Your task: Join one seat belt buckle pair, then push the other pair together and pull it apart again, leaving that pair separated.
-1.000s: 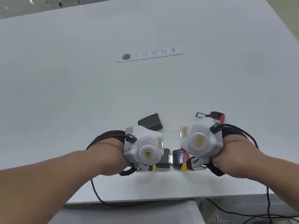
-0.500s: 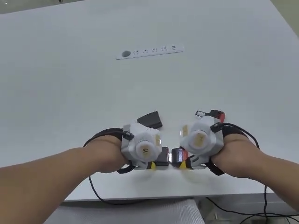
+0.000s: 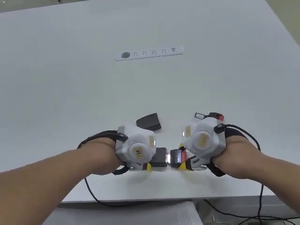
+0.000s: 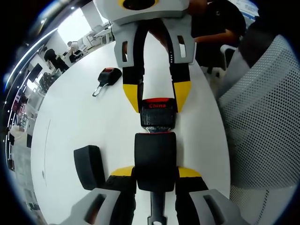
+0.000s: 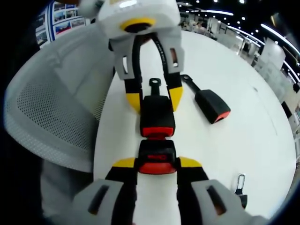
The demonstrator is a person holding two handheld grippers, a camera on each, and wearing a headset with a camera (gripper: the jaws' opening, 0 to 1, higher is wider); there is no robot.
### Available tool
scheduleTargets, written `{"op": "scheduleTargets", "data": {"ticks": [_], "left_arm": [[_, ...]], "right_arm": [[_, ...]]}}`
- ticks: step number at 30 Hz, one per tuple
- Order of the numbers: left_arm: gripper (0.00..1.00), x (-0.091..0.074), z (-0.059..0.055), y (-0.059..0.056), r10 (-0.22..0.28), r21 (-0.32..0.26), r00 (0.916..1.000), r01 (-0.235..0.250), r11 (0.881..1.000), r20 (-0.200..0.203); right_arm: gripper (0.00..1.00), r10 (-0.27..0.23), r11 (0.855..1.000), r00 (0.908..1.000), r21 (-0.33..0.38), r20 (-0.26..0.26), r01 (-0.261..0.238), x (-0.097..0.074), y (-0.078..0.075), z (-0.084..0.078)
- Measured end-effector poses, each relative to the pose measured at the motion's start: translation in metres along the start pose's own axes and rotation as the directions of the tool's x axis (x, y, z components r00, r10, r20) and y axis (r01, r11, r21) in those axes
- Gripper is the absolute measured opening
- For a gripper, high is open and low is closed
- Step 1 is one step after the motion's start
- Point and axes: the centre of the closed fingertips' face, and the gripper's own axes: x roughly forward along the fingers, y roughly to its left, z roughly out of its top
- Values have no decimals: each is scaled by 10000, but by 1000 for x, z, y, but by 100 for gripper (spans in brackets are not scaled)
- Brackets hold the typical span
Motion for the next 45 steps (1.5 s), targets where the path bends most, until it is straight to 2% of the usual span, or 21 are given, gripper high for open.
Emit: {"op": "scheduleTargets", "data": {"ticks": [13, 14, 23, 26, 29, 35, 38, 41, 45], "left_arm": [[34, 1, 1, 0, -175, 135, 9998, 177, 9998, -112], [34, 2, 2, 1, -203, 78, 9997, 204, 9998, -155], [34, 1, -1, 1, -214, -344, 9997, 210, 9992, -87], [35, -4, -2, 2, -150, -582, 9997, 140, 9982, -171], [39, -15, 8, 9, 157, -1068, 9993, -120, 9942, 337], [46, -26, 11, 17, 283, -867, 9992, -257, 9959, 298], [44, -29, 11, 30, 592, -970, 9977, -557, 9937, 330], [44, -33, 11, 42, 814, -1343, 9957, -750, 9881, 431], [46, -33, 6, 54, 1014, -1309, 9943, -962, 9867, 341]], "right_arm": [[33, -34, 10000, 9999, -33, -106, 34, 0, 0, 1], [33, -103, 9998, 9999, -174, -68, 101, 0, -1, 2], [34, -54, 10000, 10000, 60, -20, 54, 3, -3, 4], [34, -115, 9998, 9999, 165, 118, 113, -2, -4, 8], [33, -157, 9994, 9991, 318, 397, 144, -11, -5, 17], [33, -383, 9988, 9977, 335, 553, 364, -21, -13, 19], [33, -550, 9978, 9971, 405, 524, 529, -24, -21, 16], [33, -747, 9962, 9960, 491, 495, 723, -28, -28, 14], [33, -997, 9939, 9941, 521, 419, 975, -31, -38, 8]]}}
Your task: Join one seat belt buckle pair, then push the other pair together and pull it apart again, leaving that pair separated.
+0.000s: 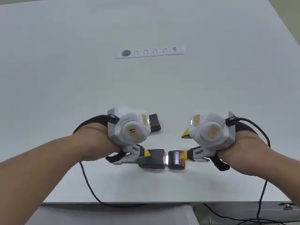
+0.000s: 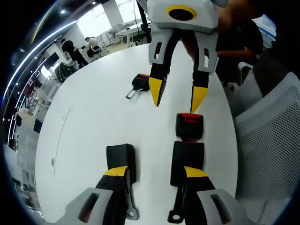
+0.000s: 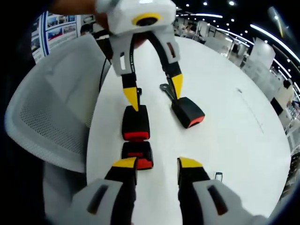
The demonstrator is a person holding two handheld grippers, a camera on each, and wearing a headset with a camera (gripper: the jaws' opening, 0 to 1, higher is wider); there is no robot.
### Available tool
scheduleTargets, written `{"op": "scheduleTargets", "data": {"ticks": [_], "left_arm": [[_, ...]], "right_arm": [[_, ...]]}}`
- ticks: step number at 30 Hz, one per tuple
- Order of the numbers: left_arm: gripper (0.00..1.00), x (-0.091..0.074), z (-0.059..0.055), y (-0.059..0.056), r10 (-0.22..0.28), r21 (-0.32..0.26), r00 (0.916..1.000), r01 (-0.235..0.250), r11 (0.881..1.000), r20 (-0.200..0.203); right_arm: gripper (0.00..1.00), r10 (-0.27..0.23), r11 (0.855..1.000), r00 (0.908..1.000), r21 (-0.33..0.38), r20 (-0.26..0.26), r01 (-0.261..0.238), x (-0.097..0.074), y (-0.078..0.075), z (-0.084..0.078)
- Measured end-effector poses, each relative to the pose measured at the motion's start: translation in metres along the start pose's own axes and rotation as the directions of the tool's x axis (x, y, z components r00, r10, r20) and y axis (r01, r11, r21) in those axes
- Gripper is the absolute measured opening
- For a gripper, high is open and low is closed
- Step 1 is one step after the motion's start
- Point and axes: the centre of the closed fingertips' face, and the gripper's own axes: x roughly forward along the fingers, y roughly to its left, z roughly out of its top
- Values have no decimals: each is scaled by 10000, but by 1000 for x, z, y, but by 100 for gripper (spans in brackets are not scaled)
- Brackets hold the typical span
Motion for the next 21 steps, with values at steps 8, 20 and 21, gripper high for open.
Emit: {"op": "scheduleTargets", "data": {"ticks": [8, 20, 21], "left_arm": [[48, 3, -9, 33, 489, -122, 9986, -492, 9987, -186], [49, 25, -17, 63, 476, -370, 9983, -489, 9981, -348], [50, 27, -17, 65, 460, -328, 9982, -472, 9983, -384]], "right_arm": [[34, -645, 9979, 9966, 44, -511, 648, -10, -35, -25], [35, -1580, 9851, 9847, 571, -732, 1623, -29, -83, -58], [36, -1640, 9835, 9834, 644, -779, 1691, -31, -86, -61]]}}
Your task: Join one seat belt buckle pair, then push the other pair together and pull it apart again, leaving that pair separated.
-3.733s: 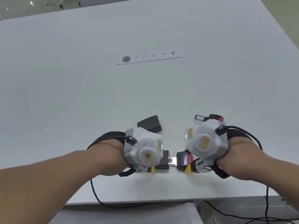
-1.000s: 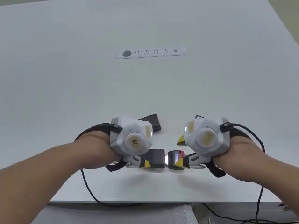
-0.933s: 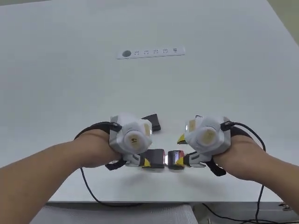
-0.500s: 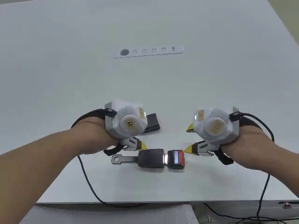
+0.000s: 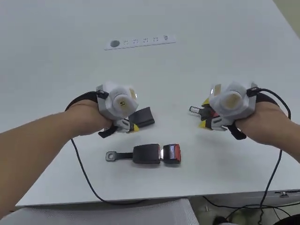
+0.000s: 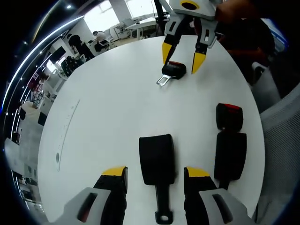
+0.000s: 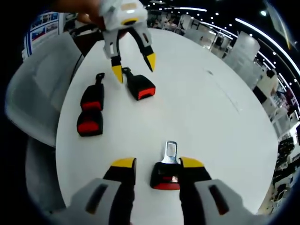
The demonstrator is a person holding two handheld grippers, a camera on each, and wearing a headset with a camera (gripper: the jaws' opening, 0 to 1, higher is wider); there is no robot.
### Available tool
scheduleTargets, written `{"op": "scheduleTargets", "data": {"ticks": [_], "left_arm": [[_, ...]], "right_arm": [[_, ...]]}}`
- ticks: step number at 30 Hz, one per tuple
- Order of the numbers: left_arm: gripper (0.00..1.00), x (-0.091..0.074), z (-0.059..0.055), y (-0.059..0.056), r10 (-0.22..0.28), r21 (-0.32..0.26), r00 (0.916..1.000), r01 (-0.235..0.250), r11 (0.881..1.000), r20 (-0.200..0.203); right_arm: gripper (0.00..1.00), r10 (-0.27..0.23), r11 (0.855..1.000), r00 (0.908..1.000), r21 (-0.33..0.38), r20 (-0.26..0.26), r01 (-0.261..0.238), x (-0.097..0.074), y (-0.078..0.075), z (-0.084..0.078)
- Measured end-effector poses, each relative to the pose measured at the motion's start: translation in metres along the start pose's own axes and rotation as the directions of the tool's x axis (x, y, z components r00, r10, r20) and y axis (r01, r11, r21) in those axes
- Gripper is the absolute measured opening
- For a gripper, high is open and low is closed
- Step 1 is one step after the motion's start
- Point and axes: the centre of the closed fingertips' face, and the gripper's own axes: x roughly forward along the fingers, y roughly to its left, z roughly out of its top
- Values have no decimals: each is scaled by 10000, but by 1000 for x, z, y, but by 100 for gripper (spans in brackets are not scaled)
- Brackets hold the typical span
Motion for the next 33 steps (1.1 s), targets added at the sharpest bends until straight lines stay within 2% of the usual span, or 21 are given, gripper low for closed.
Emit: {"op": "scheduleTargets", "data": {"ticks": [4, 6, 9, 10, 11, 12, 13, 16, 19, 22, 24, 25, 27, 28, 33], "left_arm": [[50, 8, -1, 1, -204, -38, 9997, 204, 9998, -109], [53, 13, -5, 2, -216, 106, 9993, 219, 9997, -320], [52, 15, -7, -1, -416, 142, 9985, 422, 9990, -369], [51, 16, -9, -2, -477, 173, 9980, 484, 9987, -415], [50, 17, -10, -2, -520, 181, 9976, 529, 9984, -449], [48, 17, -10, -2, -550, 186, 9976, 559, 9983, -426], [46, 17, -9, -3, -614, 125, 9975, 618, 9980, -352], [41, 18, -9, -4, -712, 198, 9969, 719, 9972, -344], [36, 18, -8, -9, -1035, 205, 9940, 1043, 9943, -358], [34, 18, -8, -9, -1024, 217, 9941, 1032, 9944, -344], [34, 18, -8, -9, -1043, 285, 9940, 1052, 9940, -333], [34, 18, -8, -10, -1068, 402, 9937, 1081, 9933, -348], [34, 18, -7, -12, -1170, 658, 9924, 1194, 9907, -393], [33, 17, -7, -13, -1206, 748, 9919, 1234, 9895, -405], [33, 18, -7, -14, -1427, 1111, 9889, 1464, 9830, -406]], "right_arm": [[42, -402, 9987, 9991, 307, -124, 405, -3, -18, -14], [39, -239, 9983, 9997, 521, -88, 243, -2, -21, -17], [40, -101, 9988, 9997, 480, -223, 112, 2, -21, -22], [41, 10, 9973, 9999, 737, -121, -1, 2, -20, -21], [43, 82, 9900, 9999, 1409, 134, -100, 4, -18, -18], [43, 115, 9869, 9997, 1607, 194, -145, 4, -18, -18], [43, 202, 9902, 9997, 1379, 132, -218, 5, -18, -19], [41, 235, 9920, 9997, 1237, 52, -240, 8, -16, -19], [39, 396, 9919, 9992, 1214, -63, -385, 11, -14, -21], [39, 450, 9929, 9989, 1110, -154, -430, 13, -13, -23], [33, 852, 9908, 9962, 1073, -190, -827, 13, -6, -24], [33, 730, 9946, 9972, 746, -163, -716, 12, -10, -24], [33, 947, 9939, 9954, 589, -174, -935, 12, -7, -23], [33, 1127, 9933, 9934, 287, -212, -1121, 12, -6, -23], [32, 1854, 9793, 9822, -764, -297, -1872, 11, -3, -23]]}}
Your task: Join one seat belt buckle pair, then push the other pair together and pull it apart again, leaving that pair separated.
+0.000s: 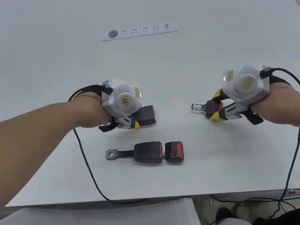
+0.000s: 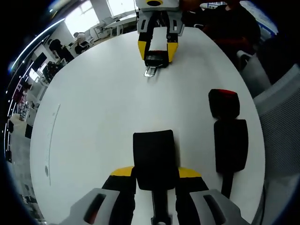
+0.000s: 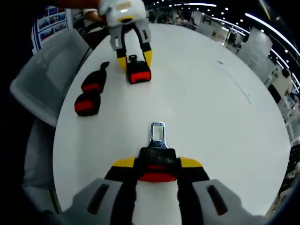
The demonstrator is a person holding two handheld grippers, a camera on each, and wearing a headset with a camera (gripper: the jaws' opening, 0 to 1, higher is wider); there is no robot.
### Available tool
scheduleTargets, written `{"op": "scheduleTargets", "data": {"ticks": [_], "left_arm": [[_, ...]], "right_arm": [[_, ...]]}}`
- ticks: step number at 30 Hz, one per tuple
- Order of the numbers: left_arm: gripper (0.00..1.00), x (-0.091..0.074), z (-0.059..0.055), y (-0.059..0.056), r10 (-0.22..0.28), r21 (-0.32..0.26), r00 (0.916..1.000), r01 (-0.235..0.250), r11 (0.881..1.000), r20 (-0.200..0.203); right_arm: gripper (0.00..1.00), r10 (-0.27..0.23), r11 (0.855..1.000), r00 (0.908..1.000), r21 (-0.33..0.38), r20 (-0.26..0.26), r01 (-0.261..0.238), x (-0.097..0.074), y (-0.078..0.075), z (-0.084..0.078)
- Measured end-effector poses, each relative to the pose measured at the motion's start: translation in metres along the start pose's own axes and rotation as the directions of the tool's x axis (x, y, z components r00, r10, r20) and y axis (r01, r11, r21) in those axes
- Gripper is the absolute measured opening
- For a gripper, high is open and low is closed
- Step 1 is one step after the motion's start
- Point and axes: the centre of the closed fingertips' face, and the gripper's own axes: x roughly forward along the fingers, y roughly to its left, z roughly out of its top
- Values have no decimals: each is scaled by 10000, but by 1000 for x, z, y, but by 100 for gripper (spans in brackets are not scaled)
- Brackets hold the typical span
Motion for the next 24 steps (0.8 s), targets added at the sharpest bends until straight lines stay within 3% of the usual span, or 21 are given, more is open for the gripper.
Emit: {"op": "scheduleTargets", "data": {"ticks": [4, 12, 24], "left_arm": [[33, 1, 0, 0, -181, 28, 9998, 181, 9998, -16], [33, 2, 1, -1, -356, 206, 9991, 361, 9991, -250], [33, 2, 0, -1, -400, 361, 9988, 410, 9985, -283]], "right_arm": [[32, 319, 9989, 9994, -349, -111, -323, 0, -1, -1], [32, 502, 9952, 9975, -819, -499, -541, 2, -1, 1], [32, 603, 9934, 9978, -955, -287, -628, 23, 14, 35]]}}
